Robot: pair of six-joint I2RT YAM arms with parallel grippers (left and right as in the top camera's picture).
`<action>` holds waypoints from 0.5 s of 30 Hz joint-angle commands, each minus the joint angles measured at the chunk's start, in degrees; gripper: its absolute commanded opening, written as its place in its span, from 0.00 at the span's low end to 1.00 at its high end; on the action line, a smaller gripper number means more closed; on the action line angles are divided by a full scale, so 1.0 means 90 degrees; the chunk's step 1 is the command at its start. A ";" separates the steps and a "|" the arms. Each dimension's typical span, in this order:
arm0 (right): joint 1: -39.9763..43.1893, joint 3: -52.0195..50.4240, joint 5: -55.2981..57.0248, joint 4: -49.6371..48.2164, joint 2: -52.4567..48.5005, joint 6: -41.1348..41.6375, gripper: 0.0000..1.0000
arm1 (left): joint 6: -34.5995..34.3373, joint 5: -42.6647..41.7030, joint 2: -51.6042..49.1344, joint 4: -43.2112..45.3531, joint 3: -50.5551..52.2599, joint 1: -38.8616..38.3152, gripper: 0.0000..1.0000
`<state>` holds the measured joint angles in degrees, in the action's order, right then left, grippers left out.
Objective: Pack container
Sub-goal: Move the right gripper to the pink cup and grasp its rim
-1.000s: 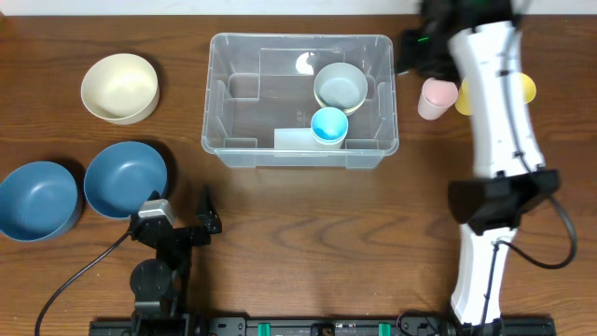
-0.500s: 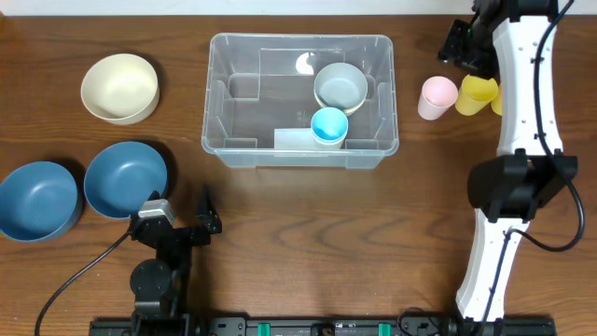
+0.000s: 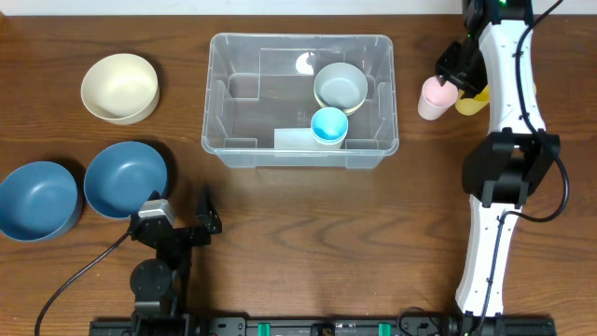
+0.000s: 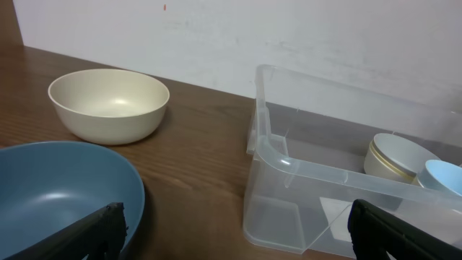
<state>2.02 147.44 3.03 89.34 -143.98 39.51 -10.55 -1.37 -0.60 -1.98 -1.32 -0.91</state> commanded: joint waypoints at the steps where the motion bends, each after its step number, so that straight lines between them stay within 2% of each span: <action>1: 0.0015 -0.0015 0.0070 0.0022 -0.0007 0.0299 0.49 | -0.0012 0.0056 0.0036 -0.0233 0.0119 0.0027 0.98; 6: 0.0019 -0.0175 0.0141 -0.0005 -0.0007 0.0299 0.46 | -0.0012 0.0056 0.0036 -0.0233 0.0119 0.0027 0.98; 15: 0.0024 -0.1282 0.0136 -0.0573 -0.0007 0.0289 0.40 | -0.0012 0.0056 0.0036 -0.0233 0.0119 0.0027 0.98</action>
<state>2.02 137.95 3.44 84.93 -143.98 41.45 -10.55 -1.37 -0.58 -1.98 -1.32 -0.91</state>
